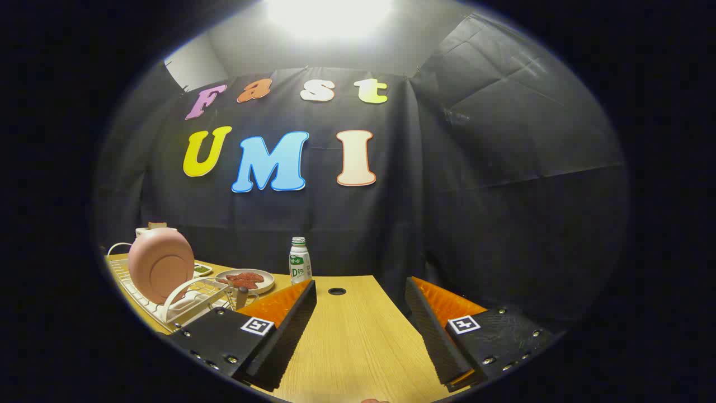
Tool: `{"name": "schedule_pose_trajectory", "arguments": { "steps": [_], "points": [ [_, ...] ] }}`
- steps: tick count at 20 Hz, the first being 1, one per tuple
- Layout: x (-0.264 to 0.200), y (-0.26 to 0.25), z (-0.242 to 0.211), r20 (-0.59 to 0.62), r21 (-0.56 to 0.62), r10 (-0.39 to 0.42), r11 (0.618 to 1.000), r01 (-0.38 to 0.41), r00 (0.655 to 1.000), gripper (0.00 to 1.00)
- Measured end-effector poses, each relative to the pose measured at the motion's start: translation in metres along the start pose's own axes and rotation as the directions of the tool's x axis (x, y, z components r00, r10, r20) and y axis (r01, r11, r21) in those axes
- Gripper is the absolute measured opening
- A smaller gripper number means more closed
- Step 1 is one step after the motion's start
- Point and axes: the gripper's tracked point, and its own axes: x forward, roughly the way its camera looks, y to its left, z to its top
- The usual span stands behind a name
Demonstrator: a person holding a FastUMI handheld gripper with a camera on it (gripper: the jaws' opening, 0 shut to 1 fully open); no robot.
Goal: Take the plate from the dish rack, then take the spoon from the basket and place it into the plate.
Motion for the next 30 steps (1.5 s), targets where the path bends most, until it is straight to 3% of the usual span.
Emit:
{"name": "schedule_pose_trajectory", "arguments": {
  "steps": [7,14,18,22,27,30],
  "points": [
    [-0.077,0.045,0.038,-0.008,0.049,0.063,0.997,-0.062,0.998,0.97],
    [-0.1,0.134,0.077,-0.032,0.119,0.204,0.973,-0.199,0.978,0.97],
    [-0.086,0.185,0.102,0.003,0.107,0.28,0.954,-0.279,0.96,0.97],
    [-0.054,0.231,0.11,-0.04,0.096,0.351,0.933,-0.346,0.935,0.98],
    [-0.002,0.273,0.094,-0.195,0.126,0.397,0.917,-0.378,0.897,0.98],
    [0.021,0.297,0.064,-0.335,0.148,0.432,0.902,-0.406,0.837,0.98]
  ]
}}
